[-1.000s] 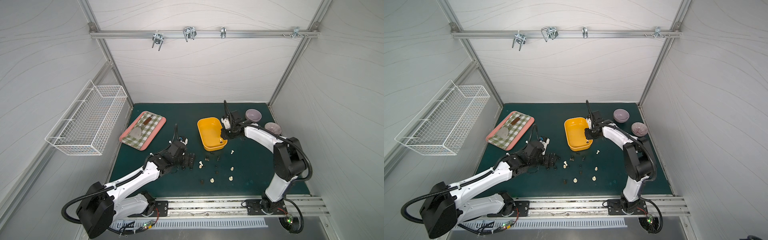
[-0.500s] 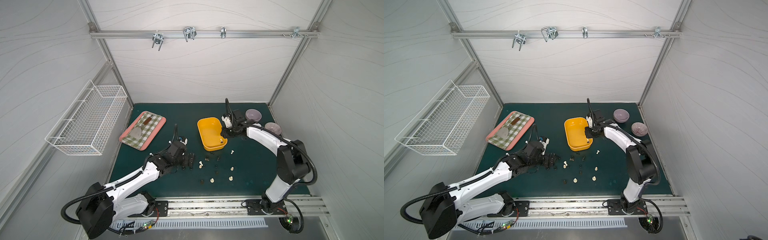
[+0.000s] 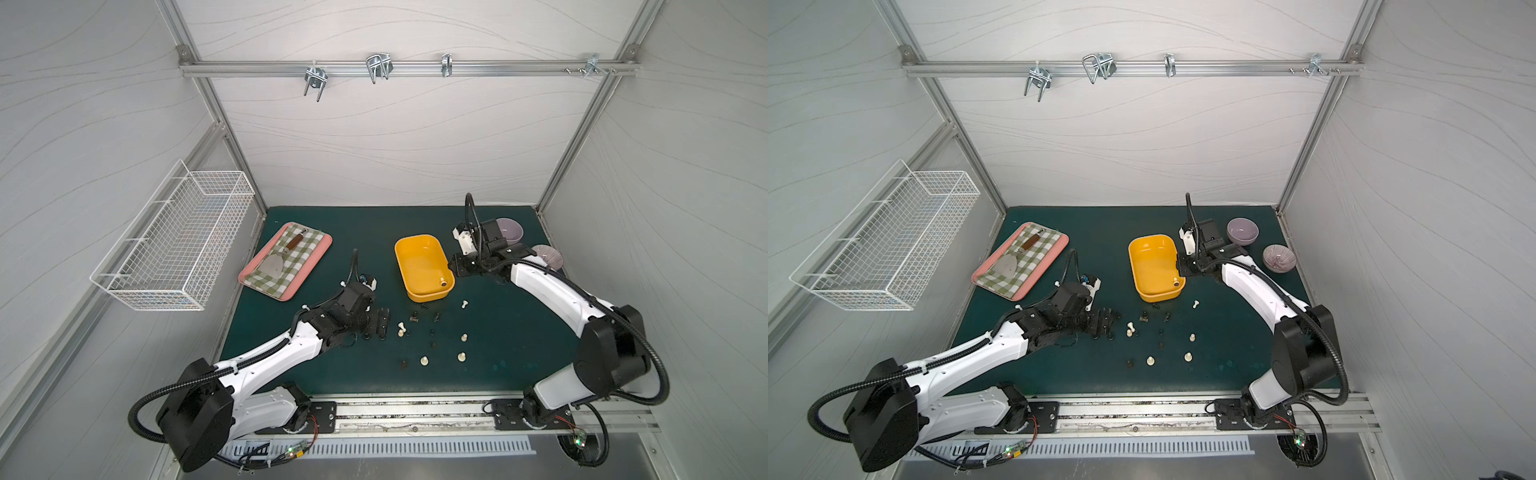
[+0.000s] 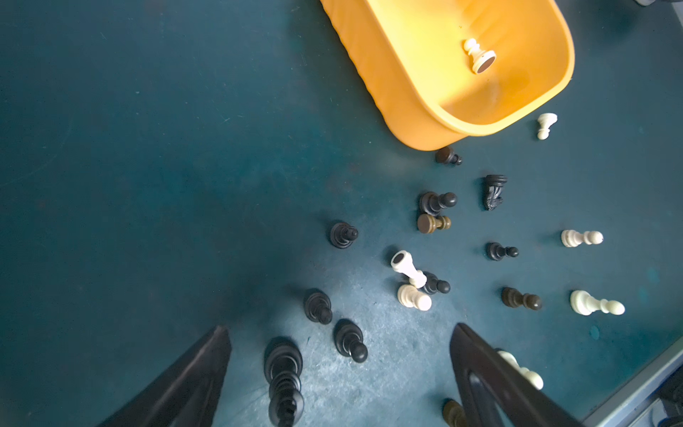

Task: Put the chess pieces into the storage box
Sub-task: Place the chess piece in the storage box, then pick up the chess piece at the center of the board.

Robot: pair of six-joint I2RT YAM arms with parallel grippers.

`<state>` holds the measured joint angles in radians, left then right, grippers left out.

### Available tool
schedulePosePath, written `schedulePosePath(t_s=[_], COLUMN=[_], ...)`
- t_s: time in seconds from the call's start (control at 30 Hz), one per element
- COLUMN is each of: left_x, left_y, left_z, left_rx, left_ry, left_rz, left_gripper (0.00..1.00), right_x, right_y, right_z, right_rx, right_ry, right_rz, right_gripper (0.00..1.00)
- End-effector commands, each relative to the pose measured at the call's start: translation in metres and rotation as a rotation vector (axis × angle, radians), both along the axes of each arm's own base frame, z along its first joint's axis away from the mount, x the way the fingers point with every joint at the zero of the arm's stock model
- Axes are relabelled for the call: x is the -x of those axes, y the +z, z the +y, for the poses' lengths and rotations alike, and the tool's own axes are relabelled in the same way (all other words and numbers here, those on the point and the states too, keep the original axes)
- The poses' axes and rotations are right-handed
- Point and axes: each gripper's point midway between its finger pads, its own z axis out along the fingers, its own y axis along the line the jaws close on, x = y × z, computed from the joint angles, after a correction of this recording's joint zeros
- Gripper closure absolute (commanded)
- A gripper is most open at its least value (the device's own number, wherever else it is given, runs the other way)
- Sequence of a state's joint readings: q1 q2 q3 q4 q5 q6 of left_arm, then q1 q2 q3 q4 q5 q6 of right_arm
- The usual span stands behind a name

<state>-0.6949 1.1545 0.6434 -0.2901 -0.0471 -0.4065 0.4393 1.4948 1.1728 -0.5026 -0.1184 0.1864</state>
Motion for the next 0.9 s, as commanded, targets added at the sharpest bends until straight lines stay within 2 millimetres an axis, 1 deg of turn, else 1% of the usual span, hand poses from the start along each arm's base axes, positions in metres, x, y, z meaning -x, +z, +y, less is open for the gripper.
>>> schedulePosePath(t_s=[0.0, 0.23, 0.47, 0.67, 0.87], left_x=[-0.009, -0.01, -0.008, -0.007, -0.006], left_y=[0.018, 0.017, 0.015, 0.014, 0.012], left_z=[-0.01, -0.012, -0.014, -0.016, -0.02], left_rx=[0.021, 0.018, 0.014, 0.011, 0.012], left_ry=[-0.02, -0.029, -0.051, -0.062, -0.08], left_rz=[-0.044, -0.04, -0.032, -0.023, -0.015], left_gripper=[0.07, 0.07, 0.08, 0.09, 0.09], right_x=[0.019, 0.047, 0.068, 0.079, 0.084], right_y=[-0.001, -0.019, -0.037, -0.046, -0.051], right_z=[-0.012, -0.033, -0.047, -0.054, -0.055], right_rx=[-0.004, -0.008, 0.0, -0.001, -0.005], right_ry=[-0.005, -0.055, -0.094, -0.115, -0.118], right_rz=[0.024, 0.069, 0.107, 0.128, 0.149], right_gripper=[0.74, 0.74, 0.74, 0.74, 0.74])
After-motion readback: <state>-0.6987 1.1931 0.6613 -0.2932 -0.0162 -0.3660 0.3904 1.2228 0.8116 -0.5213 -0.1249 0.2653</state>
